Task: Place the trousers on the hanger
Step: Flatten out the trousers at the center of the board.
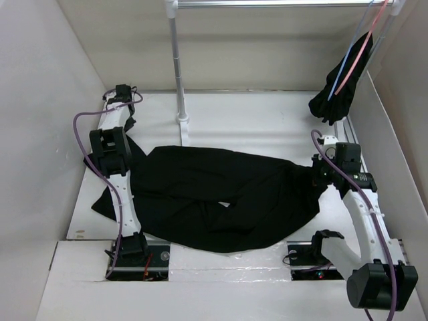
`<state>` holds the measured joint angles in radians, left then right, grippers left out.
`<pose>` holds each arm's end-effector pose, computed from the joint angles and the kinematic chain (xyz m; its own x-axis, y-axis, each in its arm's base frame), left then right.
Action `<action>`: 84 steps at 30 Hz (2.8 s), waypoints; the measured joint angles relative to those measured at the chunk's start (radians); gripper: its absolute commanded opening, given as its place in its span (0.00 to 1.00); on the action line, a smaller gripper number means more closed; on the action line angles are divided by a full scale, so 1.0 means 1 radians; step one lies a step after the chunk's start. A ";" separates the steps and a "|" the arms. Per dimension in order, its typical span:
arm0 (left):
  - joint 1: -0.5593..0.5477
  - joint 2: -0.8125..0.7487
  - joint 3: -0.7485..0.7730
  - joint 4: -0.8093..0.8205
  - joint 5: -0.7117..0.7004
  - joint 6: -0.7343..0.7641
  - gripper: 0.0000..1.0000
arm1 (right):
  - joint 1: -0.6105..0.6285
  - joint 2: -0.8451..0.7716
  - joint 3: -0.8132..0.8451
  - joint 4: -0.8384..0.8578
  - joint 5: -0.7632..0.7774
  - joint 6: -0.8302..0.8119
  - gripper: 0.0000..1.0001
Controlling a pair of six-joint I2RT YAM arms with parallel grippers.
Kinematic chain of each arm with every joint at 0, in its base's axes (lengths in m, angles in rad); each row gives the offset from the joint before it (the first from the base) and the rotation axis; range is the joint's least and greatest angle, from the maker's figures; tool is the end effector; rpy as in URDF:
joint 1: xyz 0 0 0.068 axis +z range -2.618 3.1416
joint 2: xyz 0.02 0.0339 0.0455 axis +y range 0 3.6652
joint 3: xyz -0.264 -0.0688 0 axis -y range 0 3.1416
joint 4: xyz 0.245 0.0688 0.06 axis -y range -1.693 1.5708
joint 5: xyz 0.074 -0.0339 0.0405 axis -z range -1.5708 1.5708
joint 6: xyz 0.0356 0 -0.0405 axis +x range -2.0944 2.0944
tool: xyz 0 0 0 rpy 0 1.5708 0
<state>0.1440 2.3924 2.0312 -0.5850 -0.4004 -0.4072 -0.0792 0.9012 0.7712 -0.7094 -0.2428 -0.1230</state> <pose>0.5187 0.0892 0.1762 -0.5955 -0.4549 -0.6622 -0.6464 0.7607 0.0587 0.1795 -0.0057 0.2674 -0.7261 -0.0618 -0.6848 -0.1737 0.9801 0.0956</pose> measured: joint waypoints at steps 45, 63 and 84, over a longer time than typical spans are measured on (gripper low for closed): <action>0.156 -0.023 -0.053 0.165 0.195 -0.215 0.00 | -0.288 0.165 0.119 -0.092 0.035 0.066 0.69; 0.136 -0.293 -0.321 0.226 0.268 -0.224 0.00 | -0.232 0.775 0.085 0.535 -0.281 0.158 0.43; 0.126 -0.366 -0.420 0.253 0.292 -0.196 0.00 | -0.290 0.575 0.011 0.359 -0.155 0.113 0.32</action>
<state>0.2699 2.0262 1.6112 -0.3317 -0.1081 -0.6029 -0.3687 1.4761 0.7826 -0.3500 -0.3977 -0.0101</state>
